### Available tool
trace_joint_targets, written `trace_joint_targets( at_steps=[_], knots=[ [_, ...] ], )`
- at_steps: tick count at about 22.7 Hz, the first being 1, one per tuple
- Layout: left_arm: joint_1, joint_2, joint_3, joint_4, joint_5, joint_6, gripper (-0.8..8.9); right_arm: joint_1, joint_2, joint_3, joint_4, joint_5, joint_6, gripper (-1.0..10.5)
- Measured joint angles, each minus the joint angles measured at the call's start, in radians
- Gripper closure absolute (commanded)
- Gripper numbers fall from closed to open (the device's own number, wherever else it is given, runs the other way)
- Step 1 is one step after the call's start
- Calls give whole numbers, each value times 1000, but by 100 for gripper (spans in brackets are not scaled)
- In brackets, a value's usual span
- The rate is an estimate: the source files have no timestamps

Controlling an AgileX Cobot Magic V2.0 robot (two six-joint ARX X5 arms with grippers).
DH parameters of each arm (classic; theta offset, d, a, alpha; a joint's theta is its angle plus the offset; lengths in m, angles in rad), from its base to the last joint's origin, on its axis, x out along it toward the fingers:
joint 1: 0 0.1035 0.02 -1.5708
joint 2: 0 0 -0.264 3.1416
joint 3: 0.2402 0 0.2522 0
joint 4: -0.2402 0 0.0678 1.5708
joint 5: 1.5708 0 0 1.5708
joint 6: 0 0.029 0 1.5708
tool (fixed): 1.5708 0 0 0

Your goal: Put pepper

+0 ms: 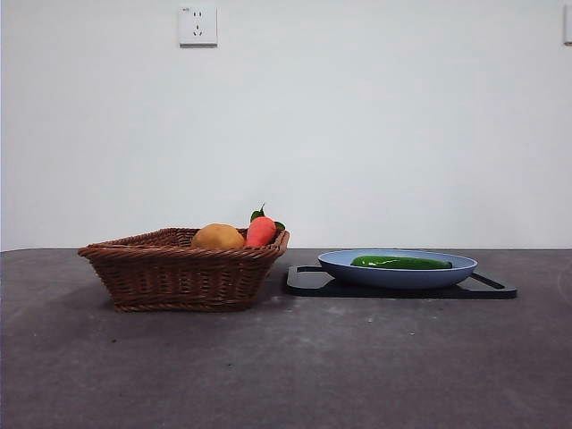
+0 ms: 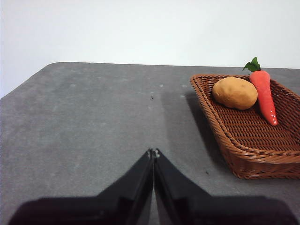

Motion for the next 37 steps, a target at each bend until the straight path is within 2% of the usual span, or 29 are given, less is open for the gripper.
trace_joint_targets(
  at_steps=[13, 15, 19, 21, 24, 26, 29, 32, 37],
  knots=[
    [0, 0, 0, 0, 0, 0, 804, 0, 0, 0, 0, 0, 0, 936],
    [0, 0, 0, 0, 1, 0, 804, -24, -13, 0, 1, 11, -18, 936],
    [0, 0, 0, 1, 2, 0, 804, -124, -159, -24, 209, 23, -30, 936],
    [0, 0, 0, 1, 2, 0, 804, -176, -267, -106, 334, 22, -27, 936],
    [0, 0, 0, 1, 2, 0, 804, -228, -433, -339, 558, 24, -26, 936],
    [0, 0, 0, 1, 2, 0, 804, -234, -536, -546, 734, 26, -19, 936],
    [0, 0, 0, 1, 3, 0, 804, -234, -634, -755, 913, 26, -14, 936],
    [0, 0, 0, 1, 3, 0, 804, -234, -705, -935, 1048, 26, -3, 936],
    [0, 0, 0, 1, 3, 0, 804, -234, -805, -1168, 1173, 26, 25, 936]
  ],
)
